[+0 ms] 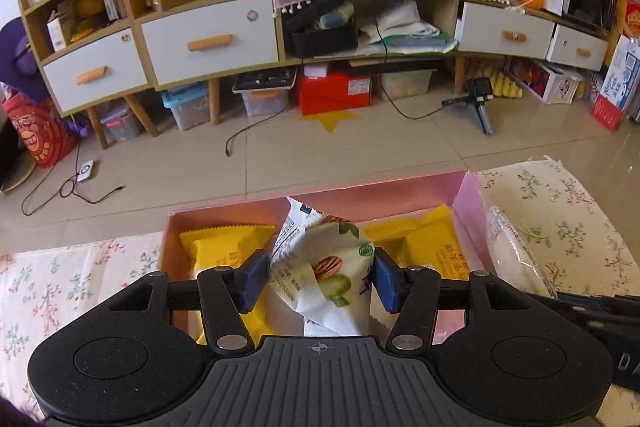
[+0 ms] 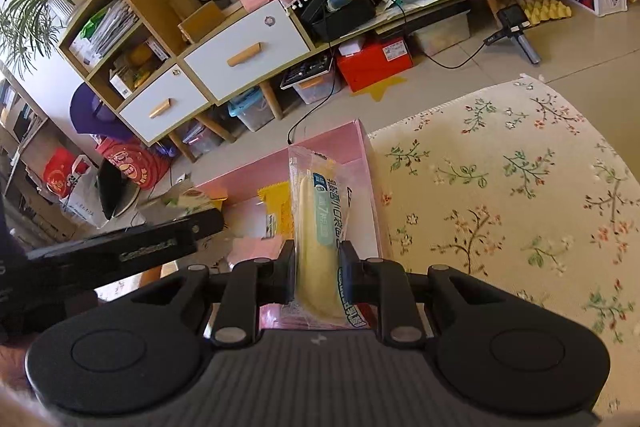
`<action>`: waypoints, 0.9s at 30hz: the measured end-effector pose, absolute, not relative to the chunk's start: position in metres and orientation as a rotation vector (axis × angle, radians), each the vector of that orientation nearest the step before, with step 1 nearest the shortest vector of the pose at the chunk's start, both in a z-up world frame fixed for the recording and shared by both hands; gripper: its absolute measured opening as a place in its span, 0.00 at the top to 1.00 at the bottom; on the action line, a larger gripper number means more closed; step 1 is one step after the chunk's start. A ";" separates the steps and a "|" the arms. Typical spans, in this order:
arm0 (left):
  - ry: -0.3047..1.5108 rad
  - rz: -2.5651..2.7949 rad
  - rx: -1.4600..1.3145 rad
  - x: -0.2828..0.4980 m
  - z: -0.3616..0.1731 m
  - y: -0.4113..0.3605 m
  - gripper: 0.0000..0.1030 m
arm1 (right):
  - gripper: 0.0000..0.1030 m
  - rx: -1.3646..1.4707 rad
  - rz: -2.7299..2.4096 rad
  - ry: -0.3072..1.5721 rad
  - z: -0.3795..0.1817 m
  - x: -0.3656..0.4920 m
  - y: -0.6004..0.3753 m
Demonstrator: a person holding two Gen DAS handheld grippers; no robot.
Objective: Organize snacks
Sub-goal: 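Carry both packets into the pink box and open both tools, then withdraw both tools from the box back over the snack pile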
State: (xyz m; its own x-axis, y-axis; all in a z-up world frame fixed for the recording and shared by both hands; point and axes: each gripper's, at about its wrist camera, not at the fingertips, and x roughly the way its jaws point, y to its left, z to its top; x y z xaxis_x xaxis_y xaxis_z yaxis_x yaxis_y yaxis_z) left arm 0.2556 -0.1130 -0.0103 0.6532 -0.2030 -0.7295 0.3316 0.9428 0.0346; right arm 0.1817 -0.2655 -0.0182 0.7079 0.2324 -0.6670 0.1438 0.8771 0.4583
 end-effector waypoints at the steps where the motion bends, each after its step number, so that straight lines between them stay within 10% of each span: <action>1: 0.810 -0.303 0.166 0.258 -0.012 -0.114 0.47 | 0.81 0.506 0.049 0.789 -0.019 0.183 -0.264; 27: 0.763 -0.350 0.131 0.205 0.013 -0.088 0.18 | 0.27 0.418 0.033 0.702 0.022 0.151 -0.256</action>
State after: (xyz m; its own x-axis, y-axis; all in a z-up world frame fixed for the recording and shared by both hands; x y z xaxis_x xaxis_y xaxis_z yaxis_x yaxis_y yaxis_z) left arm 0.2046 -0.0882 0.0128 0.6687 -0.2623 -0.6958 0.3566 0.9342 -0.0094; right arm 0.1511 -0.2564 0.0225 0.7666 0.1679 -0.6198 0.1094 0.9169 0.3837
